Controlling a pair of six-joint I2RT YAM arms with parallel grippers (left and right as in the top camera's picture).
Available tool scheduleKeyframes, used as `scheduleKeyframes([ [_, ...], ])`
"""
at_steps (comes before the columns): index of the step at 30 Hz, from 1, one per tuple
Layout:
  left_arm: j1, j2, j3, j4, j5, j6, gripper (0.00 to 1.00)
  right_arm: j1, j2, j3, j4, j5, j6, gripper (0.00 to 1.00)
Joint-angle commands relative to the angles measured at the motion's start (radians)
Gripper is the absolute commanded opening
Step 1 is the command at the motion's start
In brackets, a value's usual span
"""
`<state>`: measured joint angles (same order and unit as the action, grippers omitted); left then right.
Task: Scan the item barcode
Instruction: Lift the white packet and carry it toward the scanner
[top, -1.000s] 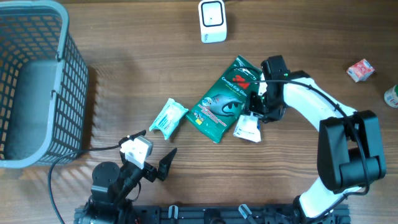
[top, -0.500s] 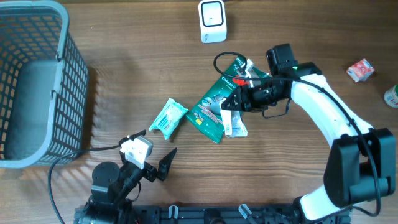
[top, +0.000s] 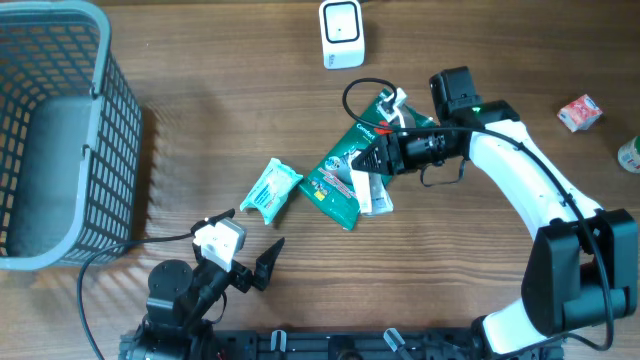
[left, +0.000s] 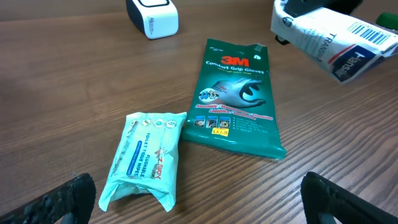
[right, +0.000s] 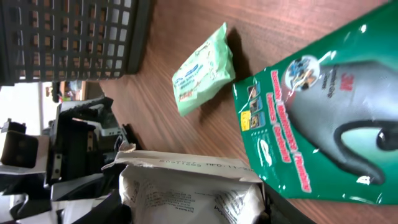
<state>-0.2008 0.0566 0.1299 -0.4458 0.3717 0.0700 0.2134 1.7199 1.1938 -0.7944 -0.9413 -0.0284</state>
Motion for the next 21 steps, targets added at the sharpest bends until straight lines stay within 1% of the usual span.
scheduleKeyframes([
  [1,0.004,-0.009,0.001,-0.004,0.001,0.001,1.00,0.002,-0.021,0.023,0.040,0.000,-0.021,0.52],
  [4,0.004,-0.009,0.001,-0.004,0.001,0.002,1.00,0.002,-0.021,0.074,0.037,0.050,-0.021,0.52],
  [6,0.004,-0.009,0.001,-0.004,0.001,0.001,1.00,0.003,-0.021,0.150,0.013,0.150,-0.021,0.52],
  [9,0.004,-0.009,0.001,-0.004,0.001,0.002,1.00,0.023,-0.021,0.282,-0.007,0.456,-0.021,0.52],
  [10,0.004,-0.009,0.001,-0.004,0.001,0.002,1.00,0.047,-0.020,0.335,0.008,0.639,-0.031,0.52],
  [11,0.004,-0.009,0.001,-0.004,0.001,0.001,1.00,0.068,-0.020,0.358,0.038,0.752,-0.061,0.53],
  [14,0.004,-0.009,0.001,-0.004,0.001,0.002,1.00,0.126,-0.017,0.367,0.163,0.977,-0.169,0.53],
  [16,0.004,-0.009,0.001,-0.004,0.001,0.002,1.00,0.156,-0.009,0.367,0.223,1.048,-0.205,0.53],
  [21,0.004,-0.009,0.001,-0.004,0.001,0.001,1.00,0.208,0.005,0.367,0.290,1.008,-0.201,0.52],
])
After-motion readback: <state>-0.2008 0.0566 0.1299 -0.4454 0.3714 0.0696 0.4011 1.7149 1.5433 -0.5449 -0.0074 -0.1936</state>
